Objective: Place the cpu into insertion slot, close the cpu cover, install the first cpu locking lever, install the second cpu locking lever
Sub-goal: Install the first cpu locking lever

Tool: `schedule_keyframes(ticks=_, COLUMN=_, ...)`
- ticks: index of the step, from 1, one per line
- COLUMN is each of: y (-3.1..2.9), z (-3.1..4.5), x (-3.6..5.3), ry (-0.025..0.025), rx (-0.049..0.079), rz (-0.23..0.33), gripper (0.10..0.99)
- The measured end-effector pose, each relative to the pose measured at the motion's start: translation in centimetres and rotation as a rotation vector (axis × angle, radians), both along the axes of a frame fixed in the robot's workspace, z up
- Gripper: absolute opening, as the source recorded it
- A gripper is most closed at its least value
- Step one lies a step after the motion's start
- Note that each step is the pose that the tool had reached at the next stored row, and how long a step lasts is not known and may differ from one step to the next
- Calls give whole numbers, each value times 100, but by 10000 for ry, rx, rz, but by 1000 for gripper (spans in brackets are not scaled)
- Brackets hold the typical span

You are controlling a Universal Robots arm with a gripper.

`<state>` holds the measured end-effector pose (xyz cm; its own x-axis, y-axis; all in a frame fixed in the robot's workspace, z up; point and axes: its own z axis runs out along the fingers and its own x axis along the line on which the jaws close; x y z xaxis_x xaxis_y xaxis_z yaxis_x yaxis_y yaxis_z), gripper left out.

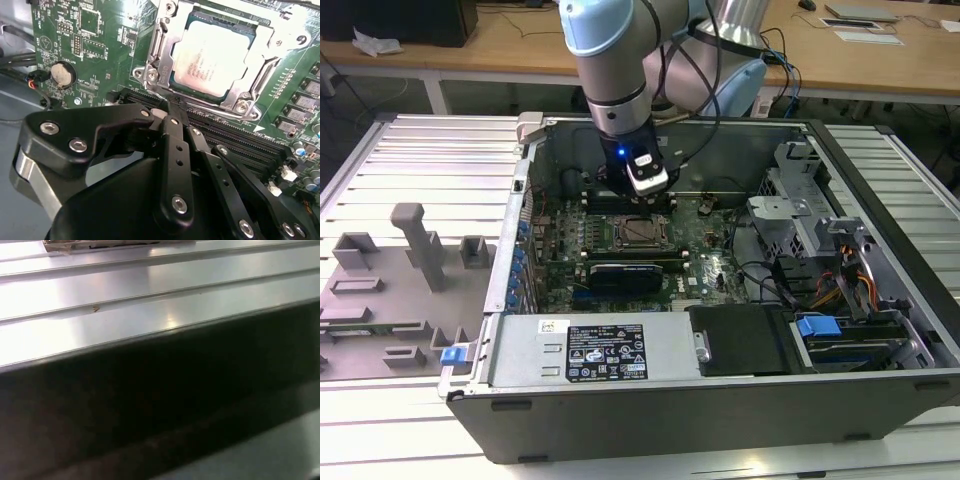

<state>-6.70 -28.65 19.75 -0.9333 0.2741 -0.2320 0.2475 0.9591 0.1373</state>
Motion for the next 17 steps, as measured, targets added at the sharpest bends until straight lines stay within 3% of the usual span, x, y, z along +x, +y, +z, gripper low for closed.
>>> schedule_keyframes(ticks=9, y=-32, z=-12, x=18, ry=1, rx=15, rz=-21, gripper=106)
schedule_keyframes(ticks=15, y=-68, z=-6, x=31, ry=-1, rx=265, rz=-21, gripper=106)
schedule_keyframes(ticks=17, y=-68, z=24, x=31, ry=-2, rx=273, rz=-22, gripper=106)
